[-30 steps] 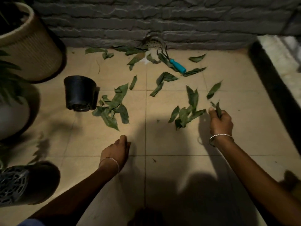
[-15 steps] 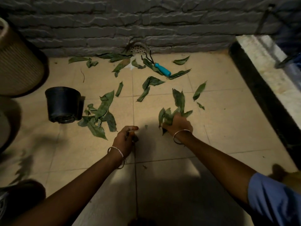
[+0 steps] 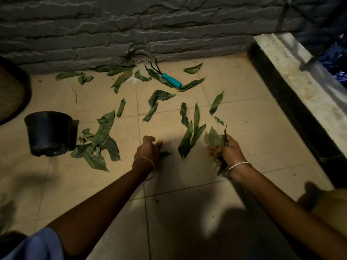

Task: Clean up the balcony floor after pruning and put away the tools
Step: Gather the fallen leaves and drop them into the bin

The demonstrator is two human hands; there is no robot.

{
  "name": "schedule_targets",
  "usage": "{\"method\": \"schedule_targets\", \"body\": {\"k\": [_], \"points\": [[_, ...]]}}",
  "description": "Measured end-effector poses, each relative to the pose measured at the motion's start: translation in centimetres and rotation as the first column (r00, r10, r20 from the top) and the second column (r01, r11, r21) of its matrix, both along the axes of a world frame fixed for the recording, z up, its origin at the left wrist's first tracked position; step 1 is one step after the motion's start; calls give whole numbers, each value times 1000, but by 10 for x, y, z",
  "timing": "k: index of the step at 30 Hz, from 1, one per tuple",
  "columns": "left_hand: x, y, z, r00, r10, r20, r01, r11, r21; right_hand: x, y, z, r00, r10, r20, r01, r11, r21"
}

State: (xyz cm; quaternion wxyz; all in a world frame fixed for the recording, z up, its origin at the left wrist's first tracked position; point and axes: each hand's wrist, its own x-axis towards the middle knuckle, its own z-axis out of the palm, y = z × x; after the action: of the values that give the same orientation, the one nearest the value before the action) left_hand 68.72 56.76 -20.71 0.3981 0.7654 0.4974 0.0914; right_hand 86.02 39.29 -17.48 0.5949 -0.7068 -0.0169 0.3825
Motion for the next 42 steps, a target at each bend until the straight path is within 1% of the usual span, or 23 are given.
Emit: {"method": "schedule_targets", "body": {"k": [3, 5, 6, 7, 9, 11, 13, 15, 16, 18, 19, 21, 23, 25, 26, 27, 29, 32, 35, 38, 40, 42], "points": [[4, 6, -5, 969, -172, -176, 186, 980, 66, 12, -12, -2, 997, -74, -28, 75, 997, 27], [1, 1, -7, 949, -219, -227, 241, 968, 73, 21, -19, -10, 993, -108, -47, 109, 994, 25], [-1, -3, -8, 939, -238, -249, 267, 959, 94, 26, -23, -14, 994, -100, -44, 101, 995, 11], [-3, -9, -9, 925, -259, -277, 299, 947, 114, 29, -25, -19, 996, -83, -18, 83, 996, -18], [-6, -17, -11, 897, -285, -337, 349, 925, 147, 30, -24, -29, 993, -10, 116, 25, 991, -133], [-6, -19, -11, 873, -277, -402, 365, 917, 162, 25, -14, -30, 965, 89, 249, -31, 973, -228], [-7, -19, -10, 863, -279, -422, 377, 911, 169, 18, -2, -27, 924, 194, 331, -99, 954, -282], [-11, -16, -11, 888, -288, -359, 371, 910, 187, 16, 8, -25, 869, 288, 402, -138, 922, -363], [-14, -13, -14, 904, -301, -304, 371, 905, 207, 17, 13, -24, 854, 302, 425, -130, 913, -387], [-15, -7, -17, 935, -305, -181, 342, 911, 231, 23, 22, -26, 868, 264, 420, -97, 921, -377], [-13, -5, -16, 956, -273, -111, 291, 932, 217, 27, 27, -27, 870, 256, 420, -86, 921, -381], [-5, -3, -16, 981, -194, 14, 189, 968, 164, 34, 36, -31, 850, 285, 443, -65, 892, -448], [6, -5, -12, 984, -153, 93, 144, 984, 103, 37, 46, -33, 827, 296, 478, -12, 859, -512], [18, -8, -3, 978, -71, 195, 80, 996, -38, 36, 55, -32, 823, 274, 499, 24, 859, -511], [24, -9, 0, 970, -26, 244, 56, 992, -116, 36, 60, -32, 830, 271, 487, 22, 858, -514], [32, -9, 4, 964, -2, 266, 45, 986, -158, 36, 64, -33, 840, 282, 463, 10, 846, -533], [45, -7, 5, 971, -13, 239, 45, 991, -128, 39, 71, -33, 835, 342, 431, -19, 801, -598], [63, -1, -1, 986, -67, 152, 83, 991, -101, 43, 83, -33, 760, 444, 475, -18, 745, -667], [78, 1, 1, 988, -151, -32, 144, 978, -148, 44, 93, -33, 680, 557, 476, -45, 680, -732], [88, -3, 0, 958, -226, -176, 216, 973, -76, 43, 94, -34, 612, 655, 442, -113, 626, -772], [91, -8, -2, 943, -245, -226, 247, 969, -18, 43, 88, -35, 602, 670, 434, -161, 635, -756], [94, -12, -3, 919, -261, -295, 278, 960, 17, 45, 79, -37, 612, 652, 448, -208, 680, -704]]}}
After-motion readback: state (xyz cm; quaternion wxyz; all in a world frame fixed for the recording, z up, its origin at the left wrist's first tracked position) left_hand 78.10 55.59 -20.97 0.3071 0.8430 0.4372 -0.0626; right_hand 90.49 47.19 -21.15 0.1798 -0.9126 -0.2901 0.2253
